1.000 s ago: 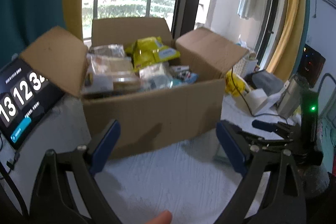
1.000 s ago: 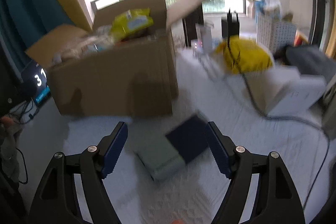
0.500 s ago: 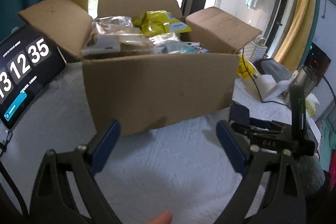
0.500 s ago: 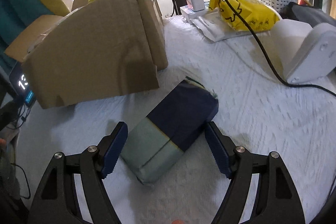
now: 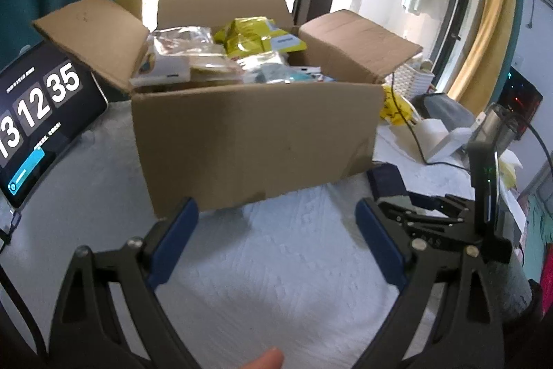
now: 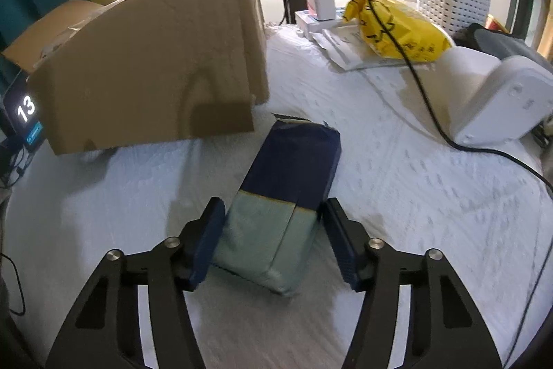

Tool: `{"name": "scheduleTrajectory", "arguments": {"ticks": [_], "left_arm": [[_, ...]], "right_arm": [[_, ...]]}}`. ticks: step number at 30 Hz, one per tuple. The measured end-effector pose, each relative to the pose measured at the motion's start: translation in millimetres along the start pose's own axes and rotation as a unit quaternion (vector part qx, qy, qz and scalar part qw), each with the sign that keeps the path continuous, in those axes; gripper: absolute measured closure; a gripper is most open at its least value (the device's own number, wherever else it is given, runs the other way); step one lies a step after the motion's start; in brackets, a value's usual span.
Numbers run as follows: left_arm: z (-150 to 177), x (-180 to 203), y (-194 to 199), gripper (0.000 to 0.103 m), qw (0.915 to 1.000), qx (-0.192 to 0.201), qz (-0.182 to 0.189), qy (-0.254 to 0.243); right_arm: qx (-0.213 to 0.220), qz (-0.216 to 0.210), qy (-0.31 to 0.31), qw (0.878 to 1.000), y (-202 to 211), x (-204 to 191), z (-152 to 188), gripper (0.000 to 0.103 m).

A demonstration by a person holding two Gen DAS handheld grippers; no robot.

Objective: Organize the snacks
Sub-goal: 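Close the right gripper around the navy-and-green package and lift it, then carry the package into the cardboard box and open the right gripper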

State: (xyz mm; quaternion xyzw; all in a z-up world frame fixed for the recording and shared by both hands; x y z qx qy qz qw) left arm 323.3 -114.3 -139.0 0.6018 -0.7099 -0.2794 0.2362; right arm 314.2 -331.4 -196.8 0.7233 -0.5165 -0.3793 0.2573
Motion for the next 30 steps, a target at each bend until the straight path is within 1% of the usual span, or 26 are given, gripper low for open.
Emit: {"name": "scheduleTrajectory", "arguments": {"ticks": [6, 8, 10, 13, 14, 16, 17, 18, 20, 26, 30], "left_arm": [[5.4, 7.1, 14.8, 0.01, 0.9999, 0.006, 0.004, -0.007], [7.3, 8.7, 18.4, 0.01, 0.9999, 0.008, 0.003, -0.011], [8.1, 8.9, 20.3, 0.01, 0.9999, 0.007, -0.001, -0.012], [8.6, 6.6, 21.3, 0.01, 0.9999, 0.006, -0.007, -0.011], [8.5, 5.8, 21.6, 0.01, 0.9999, 0.006, -0.008, -0.01], [8.7, 4.3, 22.6, 0.01, 0.9999, 0.006, -0.012, -0.009], [9.2, 3.8, 23.3, 0.01, 0.9999, 0.006, -0.013, -0.008], [9.7, 3.3, 24.1, 0.01, 0.9999, 0.006, -0.013, -0.008], [10.7, 2.9, 25.8, 0.01, 0.9999, 0.007, -0.013, -0.009], [8.8, 0.9, 31.4, 0.01, 0.9998, 0.014, -0.011, -0.007], [3.8, 0.3, 38.5, 0.01, 0.9996, 0.026, -0.007, -0.007]], "right_arm": [[-0.003, 0.011, -0.005, 1.0, 18.7, 14.1, 14.3, 0.041], [-0.005, 0.007, -0.008, 1.0, 21.2, 16.0, 16.9, 0.041], [-0.007, 0.007, -0.005, 1.0, 19.8, 15.7, 15.4, 0.041], [-0.006, 0.01, 0.0, 1.0, 12.9, 16.6, 11.9, 0.038], [-0.001, 0.02, 0.007, 1.0, 10.5, 16.6, 9.7, 0.037], [0.001, 0.027, 0.012, 1.0, 7.7, 16.1, 7.1, 0.037], [0.002, 0.029, 0.013, 0.999, 7.4, 16.2, 6.7, 0.038], [0.003, 0.031, 0.015, 0.999, 7.6, 16.2, 6.8, 0.042], [0.004, 0.026, 0.012, 1.0, 9.5, 17.0, 7.4, 0.044], [0.024, 0.014, 0.016, 0.999, 34.7, 6.2, 3.5, 0.044], [0.046, 0.005, 0.027, 0.999, 56.9, -9.2, -8.6, 0.044]]}}
Point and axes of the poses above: each gripper's, at about its wrist camera, not at the fingertips, and y roughly against the way its jaws point, x to its right, z to its underside, the point moved 7 cm from there along -y, roughly the way its jaws point, and after that the axes turned 14 degrees about -z, right-handed, at the moved point
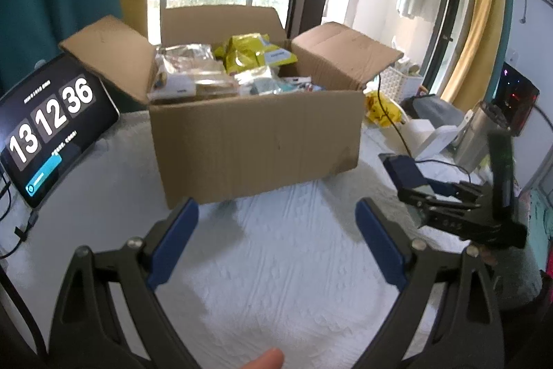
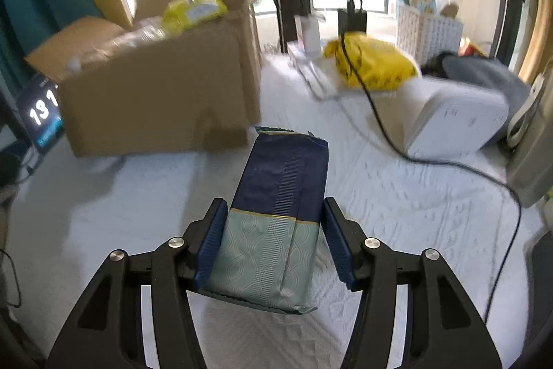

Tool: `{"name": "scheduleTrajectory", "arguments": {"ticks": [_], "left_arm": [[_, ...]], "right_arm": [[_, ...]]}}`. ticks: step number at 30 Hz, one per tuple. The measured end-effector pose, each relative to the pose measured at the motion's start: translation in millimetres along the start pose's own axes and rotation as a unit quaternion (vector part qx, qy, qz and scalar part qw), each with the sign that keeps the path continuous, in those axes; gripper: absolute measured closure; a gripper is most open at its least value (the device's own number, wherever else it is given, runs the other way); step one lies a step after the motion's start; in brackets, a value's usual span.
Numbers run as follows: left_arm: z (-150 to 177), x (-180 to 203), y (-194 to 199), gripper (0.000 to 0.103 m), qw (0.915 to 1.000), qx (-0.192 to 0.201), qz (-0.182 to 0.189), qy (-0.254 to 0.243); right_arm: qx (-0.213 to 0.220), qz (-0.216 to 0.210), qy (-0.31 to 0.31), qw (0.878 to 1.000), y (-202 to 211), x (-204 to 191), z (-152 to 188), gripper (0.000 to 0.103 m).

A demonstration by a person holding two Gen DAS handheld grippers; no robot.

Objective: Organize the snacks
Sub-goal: 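Carry the package into the cardboard box and open the right gripper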

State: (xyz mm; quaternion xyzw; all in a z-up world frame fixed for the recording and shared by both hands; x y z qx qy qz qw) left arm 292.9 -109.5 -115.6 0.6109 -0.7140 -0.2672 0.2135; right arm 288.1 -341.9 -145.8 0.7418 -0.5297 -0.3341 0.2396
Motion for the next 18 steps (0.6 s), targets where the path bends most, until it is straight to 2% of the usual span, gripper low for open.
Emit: {"name": "scheduleTrajectory", "arguments": {"ticks": [7, 18], "left_arm": [[-18.9, -5.9, 13.3, 0.01, 0.9996, 0.028, -0.006, -0.001], [-66.7, -16.5, 26.7, 0.01, 0.9964, 0.083, -0.019, -0.002]], "right_arm": [[0.045, -0.02, 0.04, 0.998, 31.3, -33.5, -40.2, 0.044], [0.093, -0.046, 0.09, 0.991, 45.5, -68.9, -104.7, 0.044]]}}
Point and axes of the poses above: each gripper's, at about its wrist camera, not at the fingertips, and y roughly against the way its jaws point, x to its right, z to its underside, the point moved 7 cm from there along -y, roughly the way its jaws point, and after that the axes turned 14 degrees about -z, right-handed, at the moved point
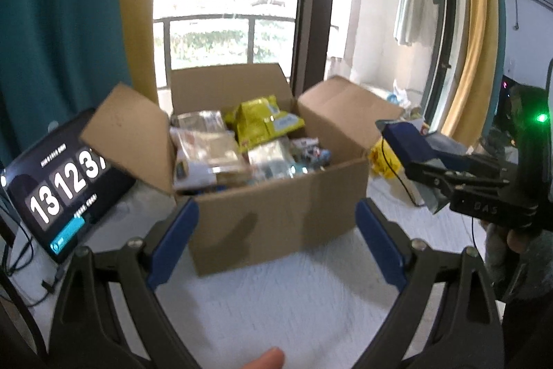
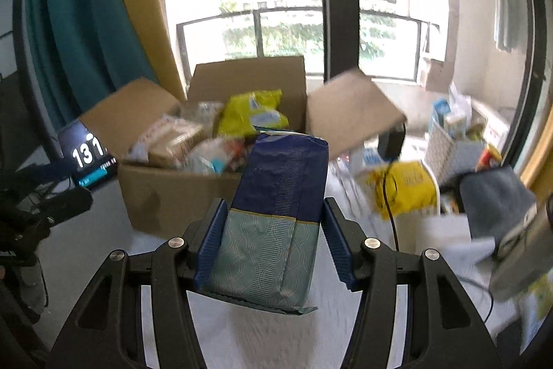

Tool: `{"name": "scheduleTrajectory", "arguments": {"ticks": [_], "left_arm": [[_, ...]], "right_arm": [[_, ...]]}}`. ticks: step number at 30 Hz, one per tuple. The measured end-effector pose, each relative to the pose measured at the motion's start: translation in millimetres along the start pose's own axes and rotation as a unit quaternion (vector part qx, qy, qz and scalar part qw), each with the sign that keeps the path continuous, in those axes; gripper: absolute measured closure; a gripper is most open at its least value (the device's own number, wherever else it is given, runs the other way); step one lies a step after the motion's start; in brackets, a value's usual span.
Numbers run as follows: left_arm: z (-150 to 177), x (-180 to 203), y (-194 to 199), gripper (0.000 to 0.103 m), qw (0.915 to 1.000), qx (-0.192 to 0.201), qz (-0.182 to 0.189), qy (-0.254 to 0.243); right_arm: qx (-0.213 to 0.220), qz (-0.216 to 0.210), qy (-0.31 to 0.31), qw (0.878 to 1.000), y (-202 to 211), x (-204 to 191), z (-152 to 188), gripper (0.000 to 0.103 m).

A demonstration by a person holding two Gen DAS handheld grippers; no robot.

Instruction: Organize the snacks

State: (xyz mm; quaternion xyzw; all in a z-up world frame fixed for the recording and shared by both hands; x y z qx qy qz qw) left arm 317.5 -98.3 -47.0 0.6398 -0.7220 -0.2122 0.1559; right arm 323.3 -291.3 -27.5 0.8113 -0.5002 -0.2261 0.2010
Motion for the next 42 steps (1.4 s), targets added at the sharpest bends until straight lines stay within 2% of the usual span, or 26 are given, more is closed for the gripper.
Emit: {"name": "scheduleTrajectory", "arguments": {"ticks": [13, 20, 26, 29, 31, 32, 33, 42], "left_arm": [[-42.1, -27.4, -26.8, 0.01, 0.9981, 0.033, -0.033, 0.04], [-60.2, -39.7, -46.3, 0.01, 0.9964, 0.046, -0.055, 0.046], [-66.3, -48.3, -61.6, 0.01, 0.9952, 0.048, -0.065, 0.056], [-64.4, -52.7, -69.7, 0.01, 0.9949, 0.043, -0.068, 0.061], [-62.0, -55.8, -75.6, 0.01, 0.9948, 0.036, -0.069, 0.064], [-60.9, -57.4, -78.0, 0.01, 0.9948, 0.033, -0.07, 0.067], [-59.9, -58.6, -80.0, 0.01, 0.9947, 0.03, -0.069, 0.07], [-59.1, -57.6, -66.5, 0.01, 0.9948, 0.034, -0.065, 0.07]], "right_arm": [[0.034, -0.025, 0.026, 0.999, -26.9, 2.3, -56.0, 0.044], [0.026, -0.038, 0.042, 0.998, -65.8, 8.6, -78.0, 0.044], [0.012, -0.049, 0.038, 0.998, -98.4, 15.8, -82.8, 0.044], [-0.019, -0.062, 0.022, 0.998, -120.3, 22.0, -75.8, 0.044], [-0.025, -0.051, 0.029, 0.998, -125.0, 22.5, -72.4, 0.038], [-0.023, -0.044, 0.031, 0.998, -125.3, 23.2, -70.7, 0.024], [-0.022, -0.045, 0.032, 0.998, -124.2, 22.6, -70.0, 0.016], [-0.017, -0.038, 0.038, 0.998, -106.8, 8.7, -64.6, 0.016]]}}
Point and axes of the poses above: each gripper's, at about its wrist camera, not at the fingertips, and y roughly against the way its jaws point, x to its right, z to its underside, the point moved 7 cm from there along -y, roughly the way its jaws point, and after that the axes turned 14 degrees about -z, right-handed, at the moved point
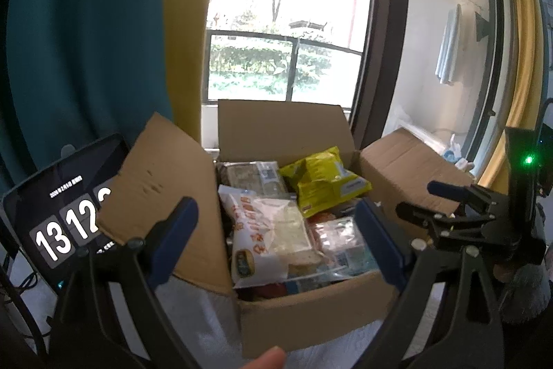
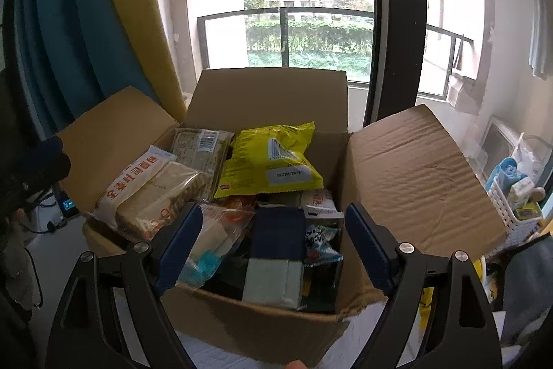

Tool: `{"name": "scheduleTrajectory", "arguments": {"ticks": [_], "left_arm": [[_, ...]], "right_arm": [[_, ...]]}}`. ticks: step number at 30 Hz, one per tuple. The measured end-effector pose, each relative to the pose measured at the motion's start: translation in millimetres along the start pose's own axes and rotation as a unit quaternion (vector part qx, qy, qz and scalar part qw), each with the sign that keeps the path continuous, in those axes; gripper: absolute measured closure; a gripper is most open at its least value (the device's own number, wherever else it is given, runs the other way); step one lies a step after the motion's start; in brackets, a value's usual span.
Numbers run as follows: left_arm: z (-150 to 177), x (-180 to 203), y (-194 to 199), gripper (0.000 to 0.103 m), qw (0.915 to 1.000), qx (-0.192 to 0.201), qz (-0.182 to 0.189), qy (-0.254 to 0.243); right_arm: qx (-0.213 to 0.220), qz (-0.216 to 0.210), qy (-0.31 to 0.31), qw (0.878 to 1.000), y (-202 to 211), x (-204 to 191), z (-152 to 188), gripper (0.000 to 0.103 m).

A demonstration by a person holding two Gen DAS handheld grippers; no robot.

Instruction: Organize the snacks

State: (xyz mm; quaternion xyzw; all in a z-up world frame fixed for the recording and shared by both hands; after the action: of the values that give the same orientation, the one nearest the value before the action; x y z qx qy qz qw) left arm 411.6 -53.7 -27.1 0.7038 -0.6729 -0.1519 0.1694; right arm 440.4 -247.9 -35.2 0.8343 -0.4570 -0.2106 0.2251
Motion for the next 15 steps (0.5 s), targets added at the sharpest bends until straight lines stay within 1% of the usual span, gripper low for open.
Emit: {"name": "scheduleTrajectory", "arguments": {"ticks": [5, 15], "left_arm": [[1.3, -0.3, 20.6, 0.01, 1.0, 0.007, 0.002, 0.0], [11.8, -0.9, 63.7, 0.01, 0.9999, 0.015, 0.002, 0.004]], "right_arm": [[0.0, 0.001, 0.004, 1.0, 12.6, -14.4, 6.0, 0.016], [0.012, 0.005, 0.021, 1.0, 50.5, -42.9, 11.2, 0.016]]}}
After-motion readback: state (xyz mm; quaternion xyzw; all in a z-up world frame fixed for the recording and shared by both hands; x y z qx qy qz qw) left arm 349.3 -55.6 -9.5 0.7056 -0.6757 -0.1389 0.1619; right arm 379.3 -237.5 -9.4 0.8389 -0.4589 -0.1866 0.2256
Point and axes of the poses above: each gripper's, at about its wrist camera, not at the fingertips, and y roughly against the way its jaws point, x to its right, z to its underside, the point moved 7 cm from there along -y, roughly the way its jaws point, and after that the axes turned 14 degrees about -z, right-handed, at the moved point
